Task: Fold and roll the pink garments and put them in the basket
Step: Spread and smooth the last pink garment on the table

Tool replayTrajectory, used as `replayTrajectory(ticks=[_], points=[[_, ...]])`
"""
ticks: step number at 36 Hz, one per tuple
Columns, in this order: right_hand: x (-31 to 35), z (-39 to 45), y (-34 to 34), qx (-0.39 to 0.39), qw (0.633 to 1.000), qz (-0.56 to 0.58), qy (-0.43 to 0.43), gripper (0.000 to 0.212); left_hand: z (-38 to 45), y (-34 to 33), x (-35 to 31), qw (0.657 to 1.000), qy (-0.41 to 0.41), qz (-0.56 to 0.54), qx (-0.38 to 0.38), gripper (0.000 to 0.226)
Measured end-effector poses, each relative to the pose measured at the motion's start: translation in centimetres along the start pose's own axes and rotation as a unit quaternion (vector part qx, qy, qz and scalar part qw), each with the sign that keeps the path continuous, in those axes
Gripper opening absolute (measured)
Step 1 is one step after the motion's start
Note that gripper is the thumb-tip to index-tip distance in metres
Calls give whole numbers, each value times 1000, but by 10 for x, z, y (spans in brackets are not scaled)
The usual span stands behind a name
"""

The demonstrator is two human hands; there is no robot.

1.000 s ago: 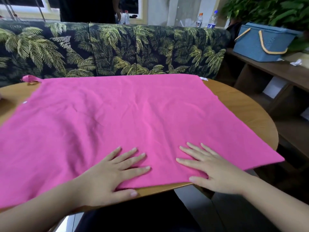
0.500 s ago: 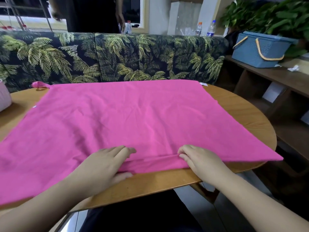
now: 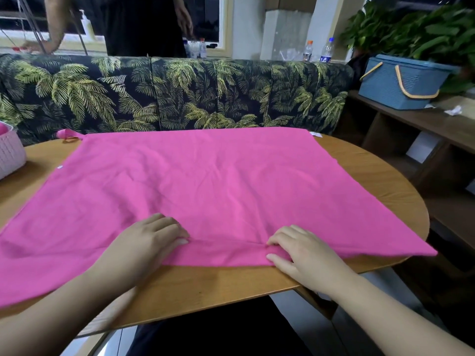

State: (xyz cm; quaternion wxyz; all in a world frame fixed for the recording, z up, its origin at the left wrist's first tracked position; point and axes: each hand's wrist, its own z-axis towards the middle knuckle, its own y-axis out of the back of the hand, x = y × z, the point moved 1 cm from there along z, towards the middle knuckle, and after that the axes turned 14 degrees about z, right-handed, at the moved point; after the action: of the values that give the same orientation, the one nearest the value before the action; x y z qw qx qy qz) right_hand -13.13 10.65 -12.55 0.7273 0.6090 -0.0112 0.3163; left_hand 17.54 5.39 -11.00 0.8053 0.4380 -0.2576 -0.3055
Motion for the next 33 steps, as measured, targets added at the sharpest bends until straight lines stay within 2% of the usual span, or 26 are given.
replayTrajectory(ticks=[4, 7, 10, 14, 17, 19, 21, 23, 25, 27, 30, 33], points=[[-1, 2, -3, -37, 998, -29, 32, 29, 2, 3, -1, 1000, 8, -17, 0, 36], [0, 1, -5, -55, 997, -27, 54, 20, 0, 10, -3, 994, 21, -107, 17, 40], [3, -7, 0, -64, 994, -7, 91, 13, -6, 19, -4, 981, 32, -187, 43, 31], [1, -28, 3, -43, 989, -9, 141, 10, -18, 24, -7, 979, -9, -189, 73, 27], [-7, -40, -7, -18, 987, -37, 157, 5, -30, 21, -11, 970, -7, -205, 128, 28], [-11, -43, -10, -17, 989, -41, 143, 7, -38, 17, -14, 962, 4, -207, 180, 33], [-9, -43, -6, -24, 992, -35, 119, 3, -42, 14, -17, 955, 27, -218, 197, 37], [-6, -41, -2, -37, 995, -16, 86, 6, -40, 17, -18, 949, 92, -249, 169, 36], [-4, -37, -1, -66, 996, -10, 63, 13, -36, 17, -16, 957, 132, -231, 111, 41], [-5, -30, -2, -77, 996, 8, 44, 13, -28, 13, -13, 976, 110, -172, 74, 39], [-1, -9, -2, -55, 998, 26, 21, 28, -12, -3, -9, 989, 49, -109, 84, 30], [4, 16, -2, 13, 999, 39, -27, 46, 14, -19, -11, 987, 43, -62, 141, 55]])
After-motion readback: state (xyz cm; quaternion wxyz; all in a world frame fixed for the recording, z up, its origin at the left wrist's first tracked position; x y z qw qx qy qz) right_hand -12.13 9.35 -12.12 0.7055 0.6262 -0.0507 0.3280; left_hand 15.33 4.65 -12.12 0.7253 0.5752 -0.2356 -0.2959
